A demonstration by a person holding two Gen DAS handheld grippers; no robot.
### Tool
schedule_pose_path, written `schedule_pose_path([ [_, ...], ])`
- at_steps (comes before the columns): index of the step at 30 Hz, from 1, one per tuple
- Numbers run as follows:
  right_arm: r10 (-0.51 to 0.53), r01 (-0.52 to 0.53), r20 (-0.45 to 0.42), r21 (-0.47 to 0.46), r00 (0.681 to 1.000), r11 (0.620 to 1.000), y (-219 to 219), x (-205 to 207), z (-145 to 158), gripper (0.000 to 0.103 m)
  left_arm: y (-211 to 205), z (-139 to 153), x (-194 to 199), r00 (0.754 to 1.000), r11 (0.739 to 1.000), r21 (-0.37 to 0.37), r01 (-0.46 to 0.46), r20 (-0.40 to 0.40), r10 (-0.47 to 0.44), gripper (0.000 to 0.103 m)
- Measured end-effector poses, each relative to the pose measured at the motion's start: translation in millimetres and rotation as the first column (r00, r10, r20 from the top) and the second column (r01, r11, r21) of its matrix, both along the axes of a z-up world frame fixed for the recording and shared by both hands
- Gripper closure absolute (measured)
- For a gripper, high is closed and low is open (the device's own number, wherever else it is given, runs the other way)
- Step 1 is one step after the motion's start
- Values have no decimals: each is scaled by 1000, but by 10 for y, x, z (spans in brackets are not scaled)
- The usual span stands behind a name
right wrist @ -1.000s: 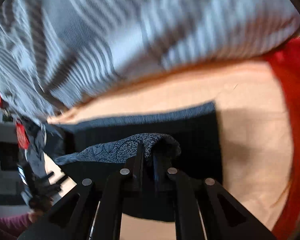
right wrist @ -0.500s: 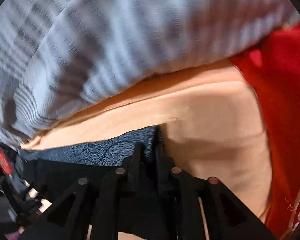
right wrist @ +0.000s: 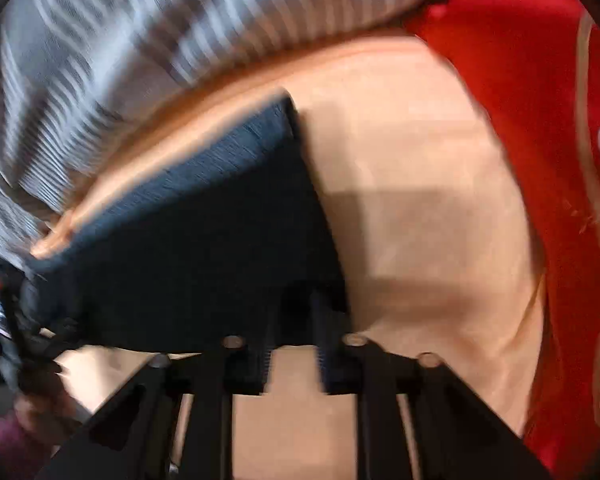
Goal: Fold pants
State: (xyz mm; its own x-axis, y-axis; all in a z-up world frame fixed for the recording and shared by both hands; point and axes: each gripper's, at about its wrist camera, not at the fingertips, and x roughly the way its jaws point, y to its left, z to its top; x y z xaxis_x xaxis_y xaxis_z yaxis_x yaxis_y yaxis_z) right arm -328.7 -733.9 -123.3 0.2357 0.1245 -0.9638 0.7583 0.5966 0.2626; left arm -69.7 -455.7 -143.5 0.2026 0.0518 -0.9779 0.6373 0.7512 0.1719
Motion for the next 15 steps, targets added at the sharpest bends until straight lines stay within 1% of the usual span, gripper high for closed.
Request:
schedule_pose_path([
  [1,-28,28,28,8,999,1000,-21,-59,7,100,10,18,-2,1000,1000,-2,4,1,-4,2],
  [3,-86,84,50,44,995,995,-31,-108,27,100,33,46,-4,1000,1000,-3,8,3,-8,2],
  [4,-113,110,51,62,992,992,-36,-141,32,100,54,64,-2,1000,1000,-3,8,4,-8,2],
  [5,-137,133,48,79,989,988,-46,-178,42,96,80,86,3,1000,1000,-7,7,3,-7,2],
  [6,-150,146,47,85,988,986,-25,-196,70,96,117,119,10,1000,1000,-18,4,2,-4,2],
  [7,-155,152,40,76,987,985,19,-190,108,94,144,141,18,1000,1000,-26,1,2,-1,2],
  [9,-155,153,30,64,987,986,133,-162,166,86,237,193,44,1000,999,-51,-3,-5,3,2],
  [11,-165,163,23,71,986,984,291,-102,195,76,332,240,54,1000,997,-73,2,-9,-2,2],
  [13,-157,156,12,75,988,985,506,-11,196,71,431,266,74,1000,996,-85,11,-9,-12,2],
  [15,-145,144,3,75,989,987,739,70,207,70,548,297,109,1000,995,-98,15,-9,-16,2],
])
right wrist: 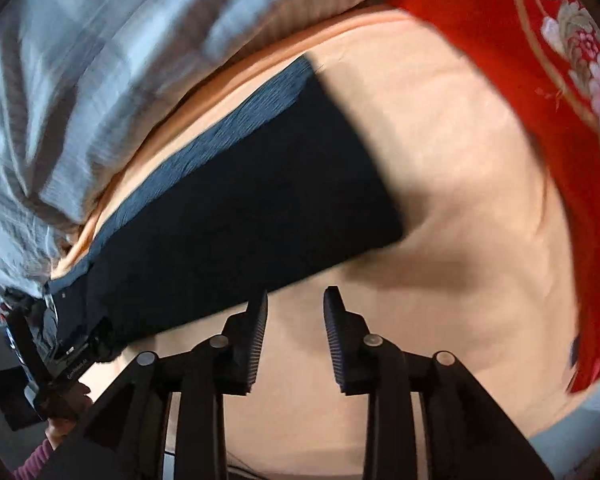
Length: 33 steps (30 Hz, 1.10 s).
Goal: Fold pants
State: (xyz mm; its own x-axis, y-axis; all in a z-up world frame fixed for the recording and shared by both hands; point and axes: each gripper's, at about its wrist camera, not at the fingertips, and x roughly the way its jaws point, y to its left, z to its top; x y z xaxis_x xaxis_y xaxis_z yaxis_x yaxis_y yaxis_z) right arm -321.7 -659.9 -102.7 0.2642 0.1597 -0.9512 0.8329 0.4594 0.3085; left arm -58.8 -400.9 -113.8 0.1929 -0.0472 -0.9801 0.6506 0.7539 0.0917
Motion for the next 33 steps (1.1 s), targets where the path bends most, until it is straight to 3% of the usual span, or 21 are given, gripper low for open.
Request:
schedule_pose_path([
  [5,40,-40,21,24,999,999,612,280,12,69,379,90,282,1000,1000,-24,10,18,-10,2],
  [11,60,-64,58,76,997,995,1338,782,-91,69,806,128,1165,990,998,-28,-52,132,56,2],
  [14,87,-95,84,96,993,991,1630,1036,-137,69,931,-81,1636,982,993,-7,-119,147,119,2],
  [18,94,-108,101,141,990,984,1906,1278,-281,69,932,-496,2018,974,987,80,-138,190,120,2],
  [20,106,-122,108,152,989,981,1964,1286,-281,69,983,-611,2202,976,986,44,-159,156,150,0],
  [23,116,-136,126,156,985,978,2034,1291,-264,69,1052,-550,2383,965,981,54,-188,194,175,0],
  [26,124,-154,170,176,978,972,2184,1426,-262,69,1224,-373,2522,962,975,8,-223,165,219,0],
  [29,153,-203,237,205,960,958,2334,1517,-230,65,1423,-154,2414,972,988,-3,-156,177,154,0],
  [31,176,-239,273,218,946,946,2495,1662,-274,56,1570,-116,2283,981,994,-3,-111,160,110,0],
  [33,201,-281,314,235,928,930,2686,1769,-333,53,1687,-187,2211,985,996,21,-87,152,83,0],
])
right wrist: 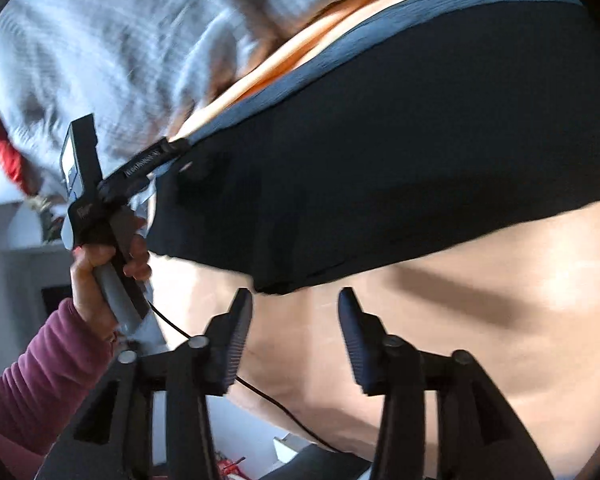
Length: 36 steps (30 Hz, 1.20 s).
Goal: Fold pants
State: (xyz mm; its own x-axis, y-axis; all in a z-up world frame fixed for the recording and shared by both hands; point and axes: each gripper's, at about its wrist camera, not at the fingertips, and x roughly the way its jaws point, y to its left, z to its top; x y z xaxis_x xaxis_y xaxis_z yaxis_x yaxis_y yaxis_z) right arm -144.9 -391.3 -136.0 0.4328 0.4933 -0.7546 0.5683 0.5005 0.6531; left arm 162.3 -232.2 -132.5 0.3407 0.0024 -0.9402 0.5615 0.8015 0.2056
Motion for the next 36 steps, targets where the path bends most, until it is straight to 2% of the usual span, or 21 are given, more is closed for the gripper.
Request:
schedule_pose_path([
  [3,25,-26,22,38,999,999,232,137,-152,53,163,-272,-66,1000,996,86,5,-13,-4,0],
  [5,15,-17,37,62,999,998,355,201,-271,53,253,-282,-90,999,1000,7,-30,-24,30,0],
  [6,8,-11,43,69,999,998,394,239,-316,53,279,-289,-85,998,999,-10,-45,-38,45,0],
  [10,-35,28,72,88,997,996,461,344,-427,53,279,-308,-75,999,1000,-1,-22,-30,22,0],
  [13,-85,78,51,128,995,989,445,425,-538,54,196,-227,-142,998,999,1,-35,-55,35,0],
  [15,-110,103,41,141,993,985,429,482,-521,76,149,-178,-188,997,999,0,-39,-61,39,0],
  [16,-92,87,30,127,995,988,443,495,-499,98,223,-237,-109,998,999,-4,-36,-59,35,0],
  [18,-59,57,20,105,998,993,500,503,-486,99,282,-270,-77,998,1000,-10,-30,-51,29,0],
  [22,1,4,-31,154,1000,988,677,360,-531,102,280,-219,-135,999,999,27,-25,-44,27,0],
  [23,24,-20,-30,143,999,990,713,333,-488,102,243,-150,-213,999,1000,21,-3,-40,3,0],
  [26,34,-33,-60,11,998,999,602,259,-278,101,124,33,-495,995,995,-11,98,-19,-98,0],
  [31,-116,95,-89,-206,989,974,-54,188,-18,101,-222,25,-959,977,978,-37,207,-45,-208,0],
  [34,-146,107,-116,-288,983,952,-383,204,10,99,-359,-159,-1149,968,970,13,242,-66,-240,0],
  [36,-117,61,-171,-298,978,952,-461,206,-145,99,-343,-377,-1303,962,958,99,268,-87,-260,0],
])
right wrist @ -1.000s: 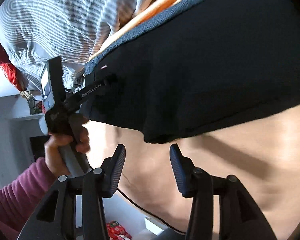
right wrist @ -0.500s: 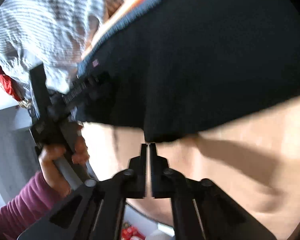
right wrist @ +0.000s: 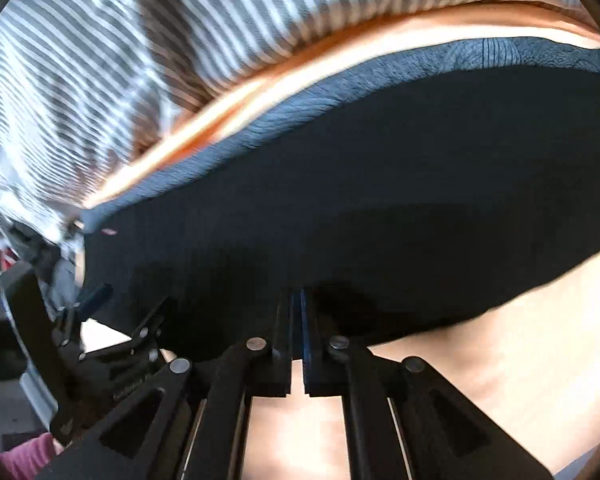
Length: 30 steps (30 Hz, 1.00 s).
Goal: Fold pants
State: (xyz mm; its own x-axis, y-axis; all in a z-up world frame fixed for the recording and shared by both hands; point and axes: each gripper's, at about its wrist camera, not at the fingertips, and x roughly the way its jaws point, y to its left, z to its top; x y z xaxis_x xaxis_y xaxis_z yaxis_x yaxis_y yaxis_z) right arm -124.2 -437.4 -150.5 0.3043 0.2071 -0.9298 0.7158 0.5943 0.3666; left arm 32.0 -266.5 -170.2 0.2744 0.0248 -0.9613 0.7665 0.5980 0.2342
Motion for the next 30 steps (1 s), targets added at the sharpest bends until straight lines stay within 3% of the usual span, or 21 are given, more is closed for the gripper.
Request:
schedule_pose_path([
  [1,-1,1,-17,18,1000,1000,-15,-40,-80,100,57,-27,-53,1000,1000,-9,5,10,-5,0],
  [2,-33,32,25,41,999,999,-30,-118,-102,100,107,3,-81,1000,999,-41,5,29,-4,0],
  [12,-19,13,49,105,999,994,70,-366,-19,97,122,141,-5,996,997,-25,-76,-39,75,0],
  [17,-15,13,32,74,999,997,37,-552,118,52,39,310,-61,994,996,-27,-90,-63,88,0],
  [30,-118,115,23,92,993,989,-382,-1195,251,46,-801,580,-522,994,996,-83,-28,-107,19,0],
])
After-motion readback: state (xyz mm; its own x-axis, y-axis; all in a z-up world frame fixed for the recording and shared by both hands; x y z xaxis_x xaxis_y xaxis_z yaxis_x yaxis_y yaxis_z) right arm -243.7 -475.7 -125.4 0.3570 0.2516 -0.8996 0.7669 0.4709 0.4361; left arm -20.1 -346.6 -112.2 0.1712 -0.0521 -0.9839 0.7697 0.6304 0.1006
